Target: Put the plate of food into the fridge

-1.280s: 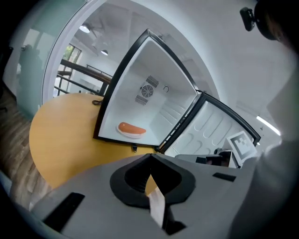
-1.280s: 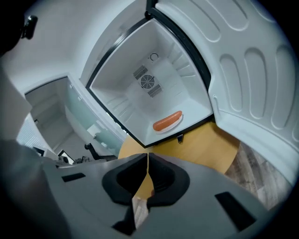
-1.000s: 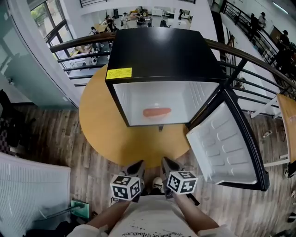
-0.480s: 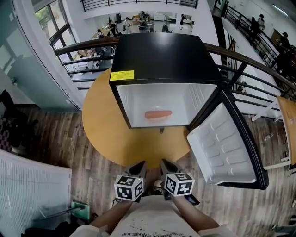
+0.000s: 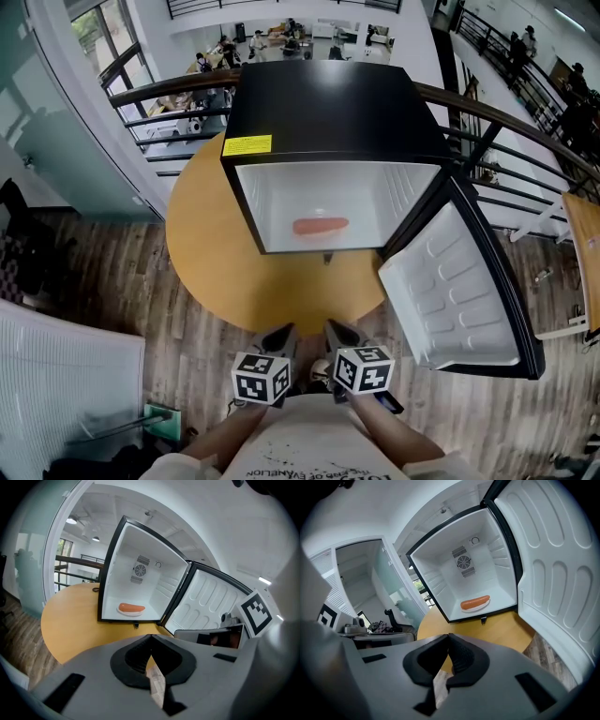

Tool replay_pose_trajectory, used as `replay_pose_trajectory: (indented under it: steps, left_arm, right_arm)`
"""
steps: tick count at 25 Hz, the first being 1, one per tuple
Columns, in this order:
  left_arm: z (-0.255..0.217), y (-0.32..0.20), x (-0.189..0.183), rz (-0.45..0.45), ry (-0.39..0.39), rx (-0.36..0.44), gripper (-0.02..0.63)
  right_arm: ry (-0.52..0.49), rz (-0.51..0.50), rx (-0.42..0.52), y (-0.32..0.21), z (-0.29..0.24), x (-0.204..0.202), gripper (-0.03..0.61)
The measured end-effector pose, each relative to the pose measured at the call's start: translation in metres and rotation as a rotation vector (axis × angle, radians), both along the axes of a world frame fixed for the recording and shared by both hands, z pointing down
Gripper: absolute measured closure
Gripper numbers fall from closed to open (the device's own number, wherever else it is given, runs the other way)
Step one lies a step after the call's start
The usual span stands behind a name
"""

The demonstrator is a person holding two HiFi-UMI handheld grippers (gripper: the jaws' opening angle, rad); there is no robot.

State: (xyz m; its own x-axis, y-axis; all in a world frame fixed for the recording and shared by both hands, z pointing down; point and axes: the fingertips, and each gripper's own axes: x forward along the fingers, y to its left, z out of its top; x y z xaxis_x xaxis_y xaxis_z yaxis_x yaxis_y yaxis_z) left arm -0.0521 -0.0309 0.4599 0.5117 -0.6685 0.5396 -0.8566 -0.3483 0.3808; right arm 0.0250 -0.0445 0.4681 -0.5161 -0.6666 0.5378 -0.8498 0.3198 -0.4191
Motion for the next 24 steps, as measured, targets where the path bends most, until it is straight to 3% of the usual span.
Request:
replay_pose_trajectory:
  steps: [24]
  left_arm:
    - [0.0016,0.0056,0.0025,0.014,0.008,-0.009,0.591]
  right_arm:
    - [0.013,-0.005,0.005,0.0062,0.0006,-0.0011,0.552]
